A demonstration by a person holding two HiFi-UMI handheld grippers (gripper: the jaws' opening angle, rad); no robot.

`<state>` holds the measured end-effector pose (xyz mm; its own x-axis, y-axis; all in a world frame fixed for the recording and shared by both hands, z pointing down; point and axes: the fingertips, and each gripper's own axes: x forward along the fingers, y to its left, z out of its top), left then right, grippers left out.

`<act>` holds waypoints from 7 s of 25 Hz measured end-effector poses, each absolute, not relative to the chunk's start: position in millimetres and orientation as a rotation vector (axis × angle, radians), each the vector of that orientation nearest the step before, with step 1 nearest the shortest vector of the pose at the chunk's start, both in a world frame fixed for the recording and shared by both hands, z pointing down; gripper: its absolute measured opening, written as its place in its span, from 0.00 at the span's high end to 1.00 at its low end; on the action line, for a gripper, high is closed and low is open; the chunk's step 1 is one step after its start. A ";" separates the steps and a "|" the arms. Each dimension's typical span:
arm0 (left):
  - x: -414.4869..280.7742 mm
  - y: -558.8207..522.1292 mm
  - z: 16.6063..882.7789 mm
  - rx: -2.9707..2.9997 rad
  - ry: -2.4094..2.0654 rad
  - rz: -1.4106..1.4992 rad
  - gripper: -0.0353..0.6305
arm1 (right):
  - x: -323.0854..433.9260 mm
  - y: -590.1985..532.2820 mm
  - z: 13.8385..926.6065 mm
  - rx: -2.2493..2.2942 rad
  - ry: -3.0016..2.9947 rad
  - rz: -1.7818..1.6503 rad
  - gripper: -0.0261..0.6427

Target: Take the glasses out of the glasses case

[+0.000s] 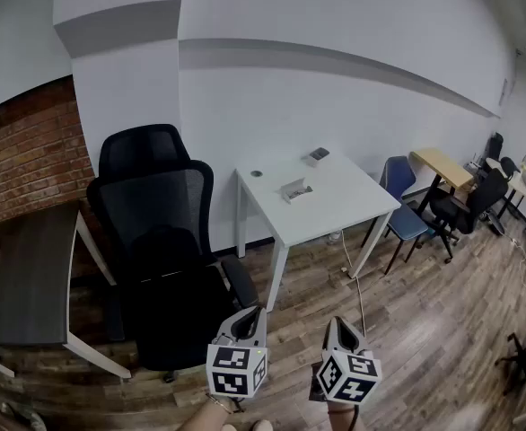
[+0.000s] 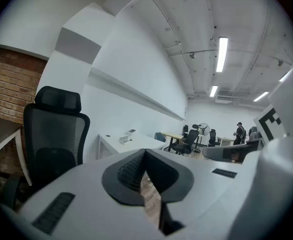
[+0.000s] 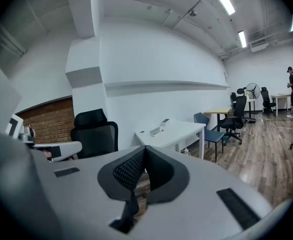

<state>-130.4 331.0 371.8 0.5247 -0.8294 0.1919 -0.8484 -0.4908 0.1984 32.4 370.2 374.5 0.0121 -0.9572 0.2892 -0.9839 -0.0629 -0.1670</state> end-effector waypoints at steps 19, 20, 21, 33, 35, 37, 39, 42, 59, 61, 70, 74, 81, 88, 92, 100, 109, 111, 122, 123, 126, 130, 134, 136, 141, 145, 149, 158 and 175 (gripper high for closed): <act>-91.3 313.7 385.2 2.476 -1.435 0.145 0.92 | 91.1 357.3 396.2 2.200 -2.098 0.649 0.91; -88.2 310.5 387.6 2.474 -1.431 0.149 0.92 | 95.5 355.4 400.2 2.203 -2.092 0.672 0.91; -84.6 307.8 390.1 2.473 -1.424 0.158 0.92 | 99.6 353.9 403.9 2.205 -2.087 0.692 0.91; -41.9 250.1 391.3 2.507 -1.371 0.157 0.92 | 143.3 309.2 409.5 2.260 -2.056 0.715 0.91; -36.5 235.1 389.8 2.503 -1.367 0.137 0.92 | 146.3 295.3 406.2 2.253 -2.070 0.697 0.91; -31.1 219.8 388.8 2.501 -1.363 0.126 0.92 | 151.6 279.7 403.4 2.257 -2.063 0.679 0.91; -26.4 204.3 387.4 2.498 -1.359 0.114 0.92 | 158.8 263.1 402.1 2.269 -2.045 0.665 0.91; -22.9 176.9 384.6 2.494 -1.364 0.088 0.92 | 165.0 235.7 401.2 2.262 -2.033 0.654 0.91; -12.0 28.3 386.8 2.478 -1.375 0.054 0.92 | 181.2 78.6 398.5 2.261 -2.036 0.611 0.91; -12.2 18.7 393.2 2.468 -1.369 0.066 0.92 | 181.4 69.1 403.4 2.255 -2.026 0.626 0.91; -12.6 -9.8 411.2 2.453 -1.352 0.145 0.92 | 185.1 37.0 420.9 2.244 -1.988 0.712 0.91; -16.1 -29.1 414.8 2.441 -1.378 0.154 0.92 | 182.3 12.0 426.7 2.216 -2.008 0.723 0.91; -17.5 -64.2 422.7 2.361 -1.453 0.120 0.92 | 184.1 -42.8 424.6 2.122 -2.079 0.672 0.91; -3.0 -114.8 431.4 2.290 -1.540 0.138 0.92 | 212.4 -118.5 425.3 2.061 -2.138 0.680 0.91; 6.1 -145.0 433.6 2.221 -1.606 0.143 0.92 | 226.4 -162.8 427.0 1.995 -2.181 0.705 0.91; 32.1 -190.8 439.1 2.114 -1.702 0.160 0.92 | 249.8 -230.9 434.7 1.846 -2.254 0.736 0.91; 46.0 -208.7 453.0 1.959 -1.812 0.200 0.92 | 253.0 -280.1 456.7 1.636 -2.336 0.768 0.91; 45.1 -208.9 457.2 1.935 -1.822 0.224 0.92 | 246.1 -285.8 462.9 1.593 -2.350 0.782 0.91; 27.0 -230.2 468.6 1.882 -1.852 0.248 0.92 | 222.8 -299.5 476.7 1.452 -2.350 0.748 0.91; 27.5 -232.1 467.8 1.883 -1.855 0.245 0.92 | 222.2 -302.6 476.6 1.449 -2.350 0.748 0.91; 25.2 -233.9 467.6 1.874 -1.866 0.238 0.92 | 212.8 -306.8 477.0 1.432 -2.358 0.764 0.91; 16.7 -231.3 475.9 1.831 -1.877 0.223 0.92 | 195.3 -306.8 482.8 1.376 -2.367 0.759 0.91; 12.1 -227.8 485.5 1.791 -1.885 0.211 0.92 | 185.2 -307.2 489.3 1.301 -2.366 0.749 0.91; 9.6 -227.7 490.5 1.772 -1.889 0.199 0.92 | 178.7 -307.6 492.1 1.251 -2.367 0.731 0.91; 7.3 -225.9 509.5 1.728 -1.885 0.195 0.92 | 163.2 -307.9 504.0 1.113 -2.351 0.654 0.91; 3.1 -226.7 523.5 1.706 -1.885 0.191 0.92 | 153.2 -310.8 515.7 0.991 -2.336 0.591 0.91; -3.2 -224.7 536.3 1.672 -1.884 0.192 0.92 | 141.9 -312.2 529.2 0.830 -2.317 0.511 0.91; -12.2 -218.3 559.5 1.621 -1.870 0.232 0.92 | 117.9 -321.1 545.3 0.502 -2.277 0.197 0.91; -24.6 -222.7 574.7 1.594 -1.857 0.256 0.92 | 93.2 -318.2 576.9 0.094 -2.147 -0.064 0.91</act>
